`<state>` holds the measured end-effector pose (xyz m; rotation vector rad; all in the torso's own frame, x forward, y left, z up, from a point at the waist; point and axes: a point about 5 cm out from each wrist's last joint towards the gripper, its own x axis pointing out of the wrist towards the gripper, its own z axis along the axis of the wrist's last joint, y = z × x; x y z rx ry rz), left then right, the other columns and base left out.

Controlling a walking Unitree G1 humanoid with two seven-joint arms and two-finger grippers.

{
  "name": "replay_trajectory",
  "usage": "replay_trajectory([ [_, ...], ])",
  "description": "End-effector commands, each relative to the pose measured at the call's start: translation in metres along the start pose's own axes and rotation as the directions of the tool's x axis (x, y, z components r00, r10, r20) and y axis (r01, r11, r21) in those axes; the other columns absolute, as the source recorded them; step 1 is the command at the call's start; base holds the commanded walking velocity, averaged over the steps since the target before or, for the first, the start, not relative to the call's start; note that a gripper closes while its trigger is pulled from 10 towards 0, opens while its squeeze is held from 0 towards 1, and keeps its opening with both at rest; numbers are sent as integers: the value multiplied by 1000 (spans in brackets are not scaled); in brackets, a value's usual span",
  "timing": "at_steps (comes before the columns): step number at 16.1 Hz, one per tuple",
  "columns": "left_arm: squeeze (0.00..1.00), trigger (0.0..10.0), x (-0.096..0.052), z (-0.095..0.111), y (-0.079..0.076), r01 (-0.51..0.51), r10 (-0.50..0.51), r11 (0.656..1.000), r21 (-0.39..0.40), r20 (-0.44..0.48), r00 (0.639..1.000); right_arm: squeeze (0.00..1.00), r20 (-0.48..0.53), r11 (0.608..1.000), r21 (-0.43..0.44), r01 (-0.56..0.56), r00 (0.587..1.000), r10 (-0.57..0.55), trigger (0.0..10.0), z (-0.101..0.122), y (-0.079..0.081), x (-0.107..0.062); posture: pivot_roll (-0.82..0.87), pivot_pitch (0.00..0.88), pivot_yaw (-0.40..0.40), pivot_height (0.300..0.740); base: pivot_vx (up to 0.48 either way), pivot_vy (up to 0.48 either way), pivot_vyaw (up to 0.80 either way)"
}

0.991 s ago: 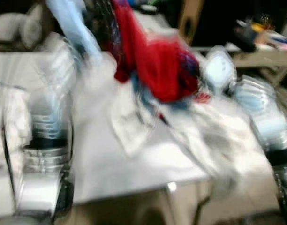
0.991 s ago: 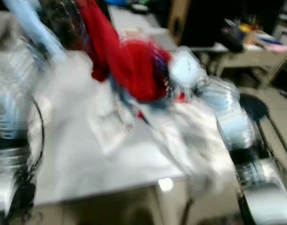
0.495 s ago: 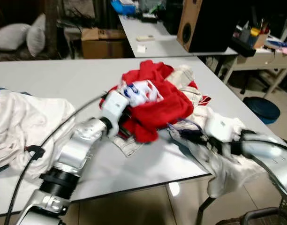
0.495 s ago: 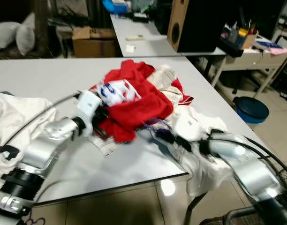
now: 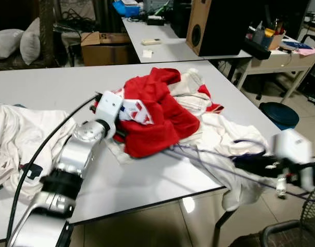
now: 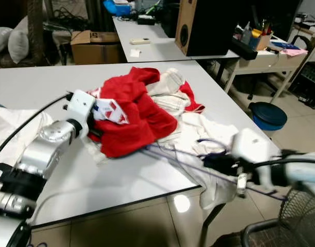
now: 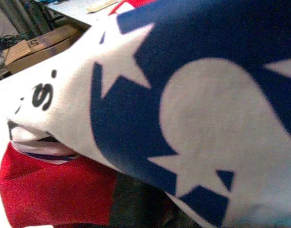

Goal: Hang hanger

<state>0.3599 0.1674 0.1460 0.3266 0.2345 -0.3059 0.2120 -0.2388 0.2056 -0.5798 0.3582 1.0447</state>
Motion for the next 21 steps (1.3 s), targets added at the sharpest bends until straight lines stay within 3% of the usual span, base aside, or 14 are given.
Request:
replay_trajectory([
  [1,1000,10000,1,6,7,-37,37,999,8,15,999,0,-4,1000,-8,11,1000,-11,10000,5,-3,-8,-117,0,-18,740,0,0,0],
  [3,1000,10000,5,8,16,-78,78,997,11,22,997,0,-14,1000,9,12,1000,-12,10000,7,-3,-23,-122,0,-17,740,0,0,0],
  [6,1000,10000,7,6,13,-40,40,999,1,26,999,0,124,999,45,18,992,-24,10000,24,-5,-37,-125,0,-18,740,0,0,0],
  [8,1000,10000,7,1,-9,122,-120,992,-23,44,992,0,326,995,87,40,943,-67,10000,43,-12,-49,-121,0,-22,740,0,0,0],
  [10,1000,10000,3,2,-33,277,-271,959,-64,93,958,0,470,987,137,89,871,-144,10000,55,-23,-52,-118,0,-24,740,0,0,0],
  [12,1000,10000,0,7,-48,362,-350,929,-74,135,927,0,493,972,168,165,840,-227,10000,58,-33,-48,-112,0,-27,740,0,0,0],
  [13,1000,10000,-1,13,-65,416,-396,905,-86,181,900,0,458,948,210,241,832,-313,10000,55,-43,-38,-110,0,-28,740,0,0,0],
  [15,1000,10000,-6,38,-97,513,-456,850,-120,319,830,0,343,857,328,398,795,-500,10000,41,-62,-12,-108,0,-27,740,0,0,0],
  [16,1000,10000,-8,43,-101,533,-469,838,-118,346,813,0,328,842,351,409,789,-520,10000,39,-64,-7,-109,0,-26,740,0,0,0],
  [19,1000,10000,-32,52,-96,669,-621,744,-3,369,692,0,317,821,386,421,775,-546,10000,48,-68,23,-102,0,-20,740,0,0,0],
  [20,1000,10000,-36,51,-93,681,-640,732,16,357,680,0,328,821,391,416,771,-546,10000,51,-69,27,-102,0,-20,740,0,0,0],
  [21,369,10000,-44,44,-83,684,-676,724,86,285,680,0,346,824,392,410,764,-545,10000,58,-72,35,-89,0,-30,740,0,0,0],
])
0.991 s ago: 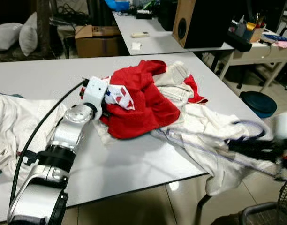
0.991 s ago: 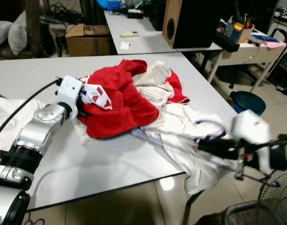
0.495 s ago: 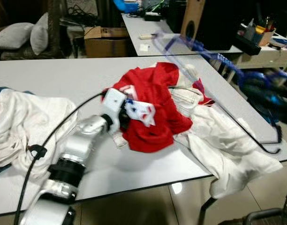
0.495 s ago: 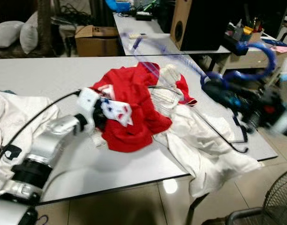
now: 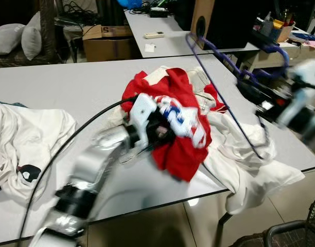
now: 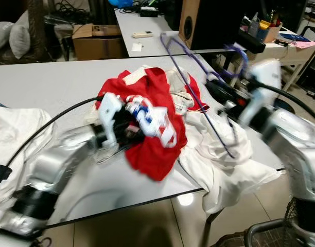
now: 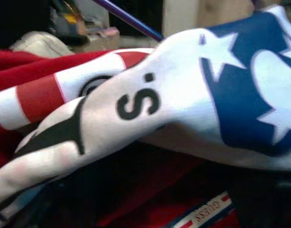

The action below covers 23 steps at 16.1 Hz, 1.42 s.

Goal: Hang hanger

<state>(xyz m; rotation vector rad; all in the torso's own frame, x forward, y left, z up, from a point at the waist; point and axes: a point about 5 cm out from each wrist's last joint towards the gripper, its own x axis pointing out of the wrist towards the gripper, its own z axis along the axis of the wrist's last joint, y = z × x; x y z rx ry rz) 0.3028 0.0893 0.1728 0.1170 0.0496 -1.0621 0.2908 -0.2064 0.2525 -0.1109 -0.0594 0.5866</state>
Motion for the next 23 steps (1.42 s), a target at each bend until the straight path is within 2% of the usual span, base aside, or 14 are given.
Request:
replay_trajectory([
  [1,0,10000,-14,-6,7,-3,22,991,137,-142,990,0,1,1000,-19,12,1000,-12,10000,2,1,9,-84,0,-35,740,0,0,0],
  [2,1000,10000,-25,-15,20,-52,112,971,232,-255,960,0,13,1000,-19,13,1000,-12,10000,5,2,13,-80,0,-38,740,0,0,0],
  [3,1000,10000,-30,-19,27,-71,151,962,264,-298,942,0,20,1000,-18,13,1000,-12,10000,6,2,15,-80,0,-38,740,0,0,0],
  [4,1000,10000,-43,-20,35,-87,177,962,258,-348,921,0,40,1000,-20,-11,999,12,10000,9,6,21,-78,0,-40,740,0,0,0],
  [7,1000,10000,-59,-20,43,-95,191,965,245,-403,895,0,88,989,-9,-147,985,147,10000,18,28,34,-78,0,-38,740,0,0,0],
  [8,1000,10000,-67,-21,46,-79,185,964,254,-426,886,0,71,969,-3,-248,966,248,10000,16,45,39,-77,0,-37,740,0,0,0],
  [9,1000,10000,-73,-19,46,-56,165,963,262,-417,894,0,41,951,12,-309,950,309,10000,9,60,45,-75,0,-37,740,0,0,0],
  [10,1000,10000,-76,-15,44,-38,137,968,248,-399,906,0,2,951,52,-303,953,304,10000,1,65,54,-74,0,-37,740,0,0,0],
  [11,1000,10000,-77,-12,43,-21,121,968,251,-392,912,0,-32,957,62,-282,958,284,10000,-6,66,61,-72,0,-38,740,0,0,0],
  [13,1000,10000,-76,-2,38,-9,90,971,239,-331,939,0,-126,964,154,-216,964,236,10000,-31,68,84,-60,0,-44,740,0,0,0],
  [15,1000,10000,-85,10,37,-10,76,973,230,-283,956,0,-255,965,166,-205,936,242,10000,-61,73,94,-51,0,-48,740,0,0,0],
  [17,1000,10000,-100,16,42,-33,94,974,222,-267,959,0,-353,974,128,-186,909,220,10000,-81,72,93,-43,0,-53,740,0,0,0],
  [19,1000,10000,-130,24,53,-119,167,971,208,-235,958,0,-473,993,43,-112,873,119,10000,-107,58,87,-36,0,-60,740,0,0,0],
  [23,1000,10000,-155,38,68,-247,275,951,187,-147,950,0,-510,999,-29,-18,860,1,10000,-114,30,74,-36,0,-61,740,0,0,0],
])
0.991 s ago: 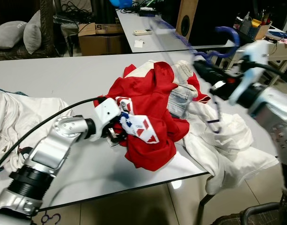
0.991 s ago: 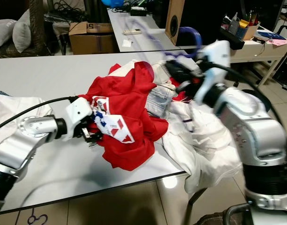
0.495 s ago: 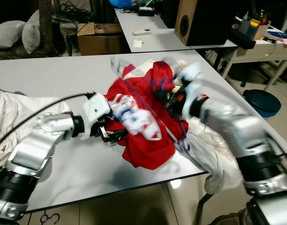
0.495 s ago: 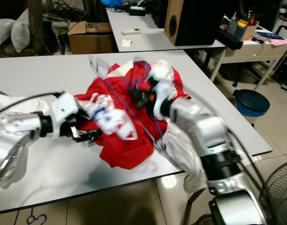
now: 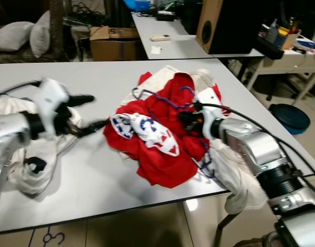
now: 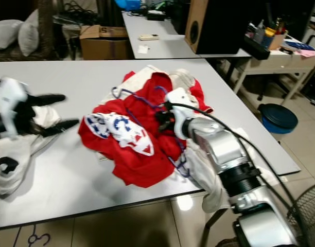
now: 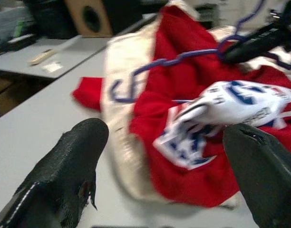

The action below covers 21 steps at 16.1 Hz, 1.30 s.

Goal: Hang hanger

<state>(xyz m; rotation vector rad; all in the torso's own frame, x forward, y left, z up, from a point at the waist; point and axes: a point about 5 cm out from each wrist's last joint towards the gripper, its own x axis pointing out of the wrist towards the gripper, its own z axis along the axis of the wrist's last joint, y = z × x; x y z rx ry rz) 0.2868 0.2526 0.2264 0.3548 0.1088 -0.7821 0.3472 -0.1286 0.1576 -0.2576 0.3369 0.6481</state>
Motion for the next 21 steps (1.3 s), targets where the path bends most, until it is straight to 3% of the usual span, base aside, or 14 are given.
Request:
replay_trajectory([
  [1,1000,10000,-2,3,7,-48,48,999,-1,19,999,0,-123,994,9,109,987,-107,10000,-27,-21,-9,-35,0,-61,740,0,0,0],
  [3,1000,10000,12,-5,19,-203,203,979,-27,8,979,0,-114,983,-15,185,976,-185,10000,-25,-40,-21,-40,0,-57,740,0,0,0],
  [4,1000,10000,32,-12,19,-253,255,965,-69,9,967,0,-88,973,-28,230,969,-231,10000,-19,-52,-29,-46,0,-53,740,0,0,0],
  [5,1000,10000,37,-13,18,-263,264,961,-84,10,964,0,-80,970,-29,240,967,-241,10000,-17,-54,-30,-46,0,-53,740,0,0,0],
  [6,718,10000,57,-21,13,-283,286,952,-120,7,958,0,32,979,50,200,979,-202,10000,0,-55,-37,-62,0,-42,740,0,0,0],
  [7,231,10000,74,-25,7,-296,301,944,-148,8,954,0,154,986,108,129,977,-145,10000,19,-53,-46,-71,0,-35,740,0,0,0],
  [8,0,10000,84,-27,3,-303,308,937,-171,6,951,0,217,989,117,87,970,-111,10000,29,-51,-52,-81,0,-27,740,0,0,0],
  [10,0,10000,99,-24,-8,-283,295,939,-196,35,955,0,330,995,94,12,943,-43,10000,52,-41,-69,-98,0,-14,740,0,0,0],
  [11,0,10000,100,-24,-8,-285,298,938,-197,41,954,0,348,996,92,1,937,-33,10000,56,-39,-72,-104,0,-10,740,0,0,0],
  [13,0,10000,93,-22,-4,-373,390,905,-205,49,920,0,413,993,117,-10,910,-39,10000,66,-27,-84,-97,0,-20,740,0,0,0],
  [16,0,10000,74,-5,-22,-440,465,881,-174,138,875,0,382,981,161,107,910,-162,10000,40,4,-88,-82,0,-22,740,0,0,0],
  [19,0,10000,60,-3,-49,-478,521,838,-263,125,844,0,379,939,304,161,884,-274,10000,18,33,-91,-76,0,-6,740,0,0,0],
  [21,0,10000,56,-6,-67,-467,513,835,-291,104,852,0,365,918,353,181,877,-313,10000,8,47,-94,-62,0,-10,740,0,0,0],
])
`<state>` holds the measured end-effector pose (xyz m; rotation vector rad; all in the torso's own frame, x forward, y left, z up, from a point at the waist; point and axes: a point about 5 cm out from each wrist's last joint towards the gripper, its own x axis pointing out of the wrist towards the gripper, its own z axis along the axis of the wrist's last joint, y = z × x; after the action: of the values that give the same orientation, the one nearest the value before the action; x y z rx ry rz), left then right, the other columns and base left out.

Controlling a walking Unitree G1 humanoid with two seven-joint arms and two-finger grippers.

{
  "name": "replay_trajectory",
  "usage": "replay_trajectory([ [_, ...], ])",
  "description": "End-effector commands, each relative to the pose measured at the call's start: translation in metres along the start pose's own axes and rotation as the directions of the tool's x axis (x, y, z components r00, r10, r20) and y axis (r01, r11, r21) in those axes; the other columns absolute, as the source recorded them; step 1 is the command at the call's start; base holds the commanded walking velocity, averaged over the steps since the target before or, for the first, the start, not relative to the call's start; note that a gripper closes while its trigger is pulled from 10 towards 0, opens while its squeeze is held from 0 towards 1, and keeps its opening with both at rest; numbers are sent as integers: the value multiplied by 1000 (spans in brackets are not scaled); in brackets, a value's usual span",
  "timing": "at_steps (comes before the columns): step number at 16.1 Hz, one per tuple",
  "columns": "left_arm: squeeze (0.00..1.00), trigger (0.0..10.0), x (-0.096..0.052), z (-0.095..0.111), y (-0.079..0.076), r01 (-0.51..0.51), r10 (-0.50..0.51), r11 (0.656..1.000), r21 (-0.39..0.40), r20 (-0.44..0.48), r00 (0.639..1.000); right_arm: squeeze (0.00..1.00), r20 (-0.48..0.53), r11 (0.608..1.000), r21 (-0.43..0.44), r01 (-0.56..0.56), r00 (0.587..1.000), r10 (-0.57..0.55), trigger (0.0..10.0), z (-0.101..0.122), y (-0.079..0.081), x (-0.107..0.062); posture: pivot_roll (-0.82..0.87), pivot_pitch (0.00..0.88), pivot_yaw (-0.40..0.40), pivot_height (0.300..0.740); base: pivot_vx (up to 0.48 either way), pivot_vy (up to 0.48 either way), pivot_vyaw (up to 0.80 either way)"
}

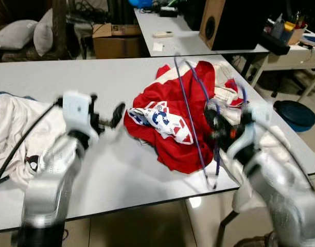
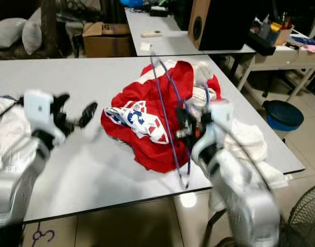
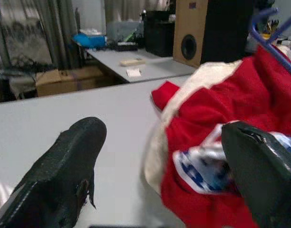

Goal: Hang hanger

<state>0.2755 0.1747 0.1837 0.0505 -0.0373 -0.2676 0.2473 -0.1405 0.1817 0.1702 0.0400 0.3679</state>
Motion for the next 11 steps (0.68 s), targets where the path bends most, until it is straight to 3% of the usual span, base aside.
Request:
replay_trajectory([
  [1,0,10000,-3,0,-8,9,-9,1000,22,-17,1000,0,48,1000,-5,16,999,-15,10000,6,2,-2,-49,0,-15,740,0,300,0],
  [6,0,10000,-4,-1,-17,20,-18,999,36,-49,999,0,91,999,-31,-30,995,33,10000,6,13,-3,-45,0,-3,740,0,298,0],
  [11,0,10000,-1,-2,-18,23,-22,999,28,-58,998,0,70,999,-30,44,997,-42,10000,-3,7,-5,-49,0,8,740,0,301,0],
])
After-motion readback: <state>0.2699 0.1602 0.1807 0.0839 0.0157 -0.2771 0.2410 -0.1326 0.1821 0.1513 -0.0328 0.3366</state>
